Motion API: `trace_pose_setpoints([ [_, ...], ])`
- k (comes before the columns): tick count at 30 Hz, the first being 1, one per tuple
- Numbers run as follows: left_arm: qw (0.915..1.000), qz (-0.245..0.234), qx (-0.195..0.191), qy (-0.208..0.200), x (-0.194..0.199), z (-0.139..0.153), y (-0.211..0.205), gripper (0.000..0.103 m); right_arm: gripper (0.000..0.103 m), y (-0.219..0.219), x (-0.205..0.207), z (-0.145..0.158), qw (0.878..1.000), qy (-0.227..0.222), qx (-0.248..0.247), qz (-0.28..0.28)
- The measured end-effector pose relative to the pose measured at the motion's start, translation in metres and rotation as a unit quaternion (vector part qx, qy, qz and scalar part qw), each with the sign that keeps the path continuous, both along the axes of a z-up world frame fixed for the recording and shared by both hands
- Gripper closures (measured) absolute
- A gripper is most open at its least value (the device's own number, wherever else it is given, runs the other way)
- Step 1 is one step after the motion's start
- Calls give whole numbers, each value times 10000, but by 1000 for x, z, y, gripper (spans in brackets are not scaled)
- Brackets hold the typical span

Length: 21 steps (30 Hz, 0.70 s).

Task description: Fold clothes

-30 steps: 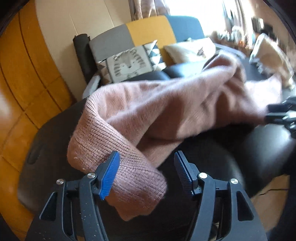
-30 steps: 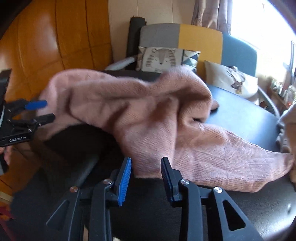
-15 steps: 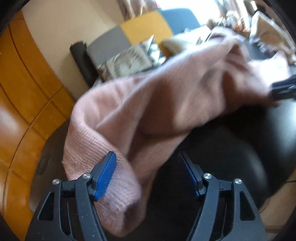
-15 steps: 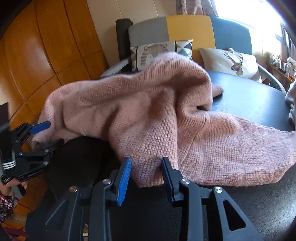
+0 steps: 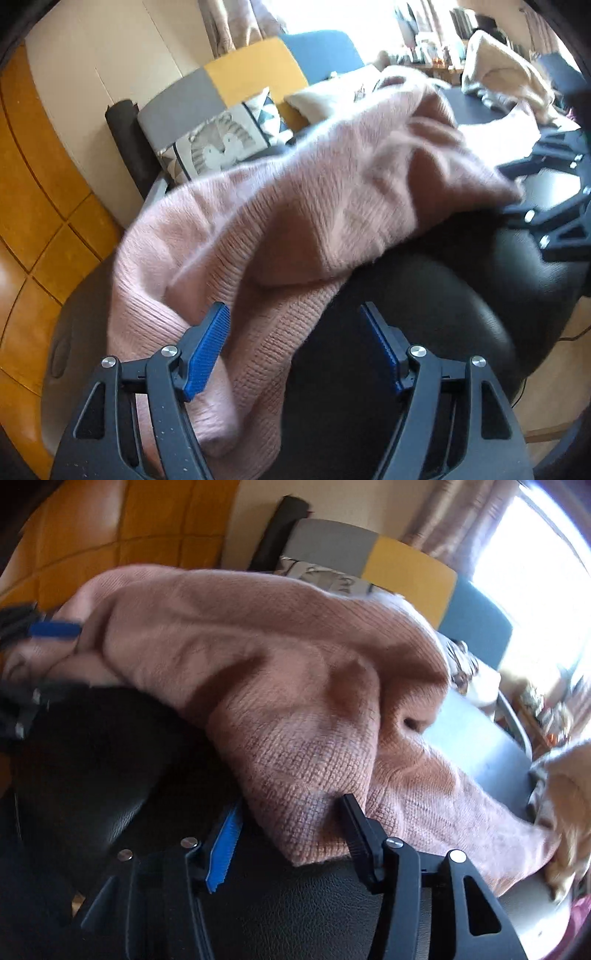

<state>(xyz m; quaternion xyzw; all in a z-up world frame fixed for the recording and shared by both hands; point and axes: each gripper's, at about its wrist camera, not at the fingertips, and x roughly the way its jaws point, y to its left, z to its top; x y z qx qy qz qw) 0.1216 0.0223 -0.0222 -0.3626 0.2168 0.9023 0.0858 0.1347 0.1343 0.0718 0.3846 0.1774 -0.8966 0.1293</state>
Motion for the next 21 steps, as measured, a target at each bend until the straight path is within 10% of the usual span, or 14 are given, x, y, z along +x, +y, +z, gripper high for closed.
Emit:
trace_pose_setpoints([
  [6, 9979, 112, 540, -336, -17, -5, -9, 31, 34, 10, -4, -2, 9987, -42, -472, -206],
  [9, 9979, 369, 419, -341, -29, -4, -11, 65, 21, 16, -6, -5, 9978, -72, -616, -230],
  [14, 9981, 493, 256, -251, -36, -8, -15, 75, 20, 17, -4, -6, 9976, -10, -634, -272],
  [21, 9948, 620, 812, 23, -24, 15, -24, 85, 77, 55, -15, 3, 9873, -79, -1470, -599],
])
